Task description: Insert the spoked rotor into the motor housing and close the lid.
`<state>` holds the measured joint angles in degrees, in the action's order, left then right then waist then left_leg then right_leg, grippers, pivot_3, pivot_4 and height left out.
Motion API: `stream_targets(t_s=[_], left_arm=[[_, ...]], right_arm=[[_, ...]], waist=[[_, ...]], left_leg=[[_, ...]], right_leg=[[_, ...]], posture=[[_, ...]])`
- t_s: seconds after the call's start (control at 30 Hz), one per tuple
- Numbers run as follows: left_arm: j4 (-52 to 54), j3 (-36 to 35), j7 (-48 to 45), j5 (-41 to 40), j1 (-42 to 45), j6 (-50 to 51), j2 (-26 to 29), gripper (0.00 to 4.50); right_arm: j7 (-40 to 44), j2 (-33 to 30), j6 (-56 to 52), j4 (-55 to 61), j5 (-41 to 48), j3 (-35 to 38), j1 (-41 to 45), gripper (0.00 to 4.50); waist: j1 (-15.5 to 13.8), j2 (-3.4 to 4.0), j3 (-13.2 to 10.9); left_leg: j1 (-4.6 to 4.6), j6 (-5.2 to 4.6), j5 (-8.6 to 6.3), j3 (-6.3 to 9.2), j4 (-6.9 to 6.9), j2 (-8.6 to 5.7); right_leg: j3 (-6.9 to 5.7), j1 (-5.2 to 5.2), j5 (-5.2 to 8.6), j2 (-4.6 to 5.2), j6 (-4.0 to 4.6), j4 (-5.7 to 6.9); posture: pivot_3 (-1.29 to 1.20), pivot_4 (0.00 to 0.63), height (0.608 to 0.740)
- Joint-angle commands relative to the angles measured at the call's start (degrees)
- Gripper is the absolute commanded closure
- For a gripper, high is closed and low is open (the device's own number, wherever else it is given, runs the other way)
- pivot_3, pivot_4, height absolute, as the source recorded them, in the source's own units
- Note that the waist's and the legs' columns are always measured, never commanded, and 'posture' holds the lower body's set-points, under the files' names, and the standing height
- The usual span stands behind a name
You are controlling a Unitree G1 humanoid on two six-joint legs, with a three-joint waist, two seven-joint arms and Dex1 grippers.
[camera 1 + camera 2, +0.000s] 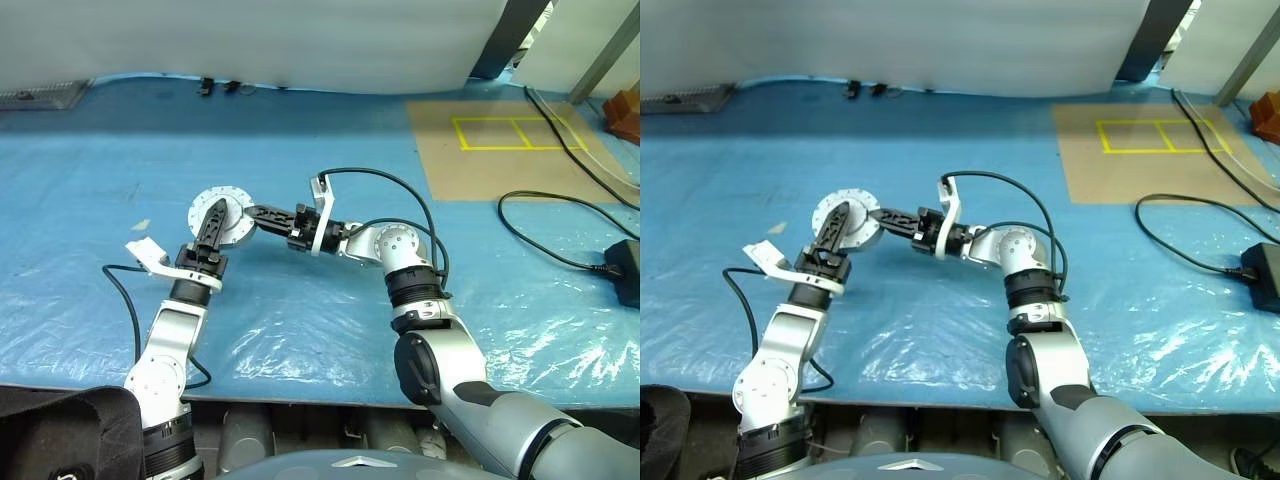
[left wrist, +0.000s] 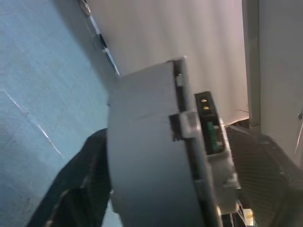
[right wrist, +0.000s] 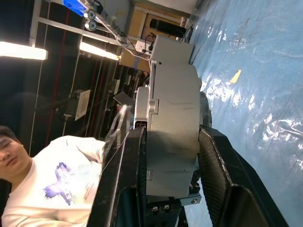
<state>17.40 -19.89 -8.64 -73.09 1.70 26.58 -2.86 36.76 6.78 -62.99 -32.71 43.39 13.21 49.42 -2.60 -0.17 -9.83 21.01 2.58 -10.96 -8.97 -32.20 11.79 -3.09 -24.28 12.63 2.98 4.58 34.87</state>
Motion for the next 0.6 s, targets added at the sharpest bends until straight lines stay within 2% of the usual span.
stream_targets(t_s=[0.03, 0.43, 0.6], left_arm=[[2.0, 0.3, -1.2, -1.2, 0.0, -0.2, 0.8, 1.82], [1.7, 2.7, -0.2, -2.2, 0.7, 1.0, 1.5, 1.86], [1.3, 3.3, 0.2, -2.3, 0.6, 0.3, 0.5, 1.86]], right_arm=[[1.7, 3.5, 1.0, 3.5, 3.1, 0.0, 0.6, 3.35], [-0.1, 4.1, 2.6, 2.3, 4.0, 1.2, 1.2, 3.35], [0.6, 3.3, 3.8, 3.1, 2.4, -1.2, 0.8, 1.70]], waist=[[0.0, -0.02, 0.0], [0.0, -0.03, 0.0], [0.0, -0.04, 0.0]], left_leg=[[0.01, 0.00, 0.00, 0.00, -0.01, 0.00], [0.01, 0.00, 0.00, 0.02, -0.04, 0.00], [0.00, 0.00, 0.00, 0.02, -0.06, 0.00]], right_leg=[[-0.01, 0.00, 0.00, 0.00, 0.00, 0.00], [-0.01, 0.00, -0.02, 0.00, -0.02, 0.03], [-0.01, 0.01, -0.03, 0.00, -0.05, 0.04]], posture=[[0.00, 0.150, 0.740], [0.00, 0.150, 0.740], [0.00, 0.150, 0.740]])
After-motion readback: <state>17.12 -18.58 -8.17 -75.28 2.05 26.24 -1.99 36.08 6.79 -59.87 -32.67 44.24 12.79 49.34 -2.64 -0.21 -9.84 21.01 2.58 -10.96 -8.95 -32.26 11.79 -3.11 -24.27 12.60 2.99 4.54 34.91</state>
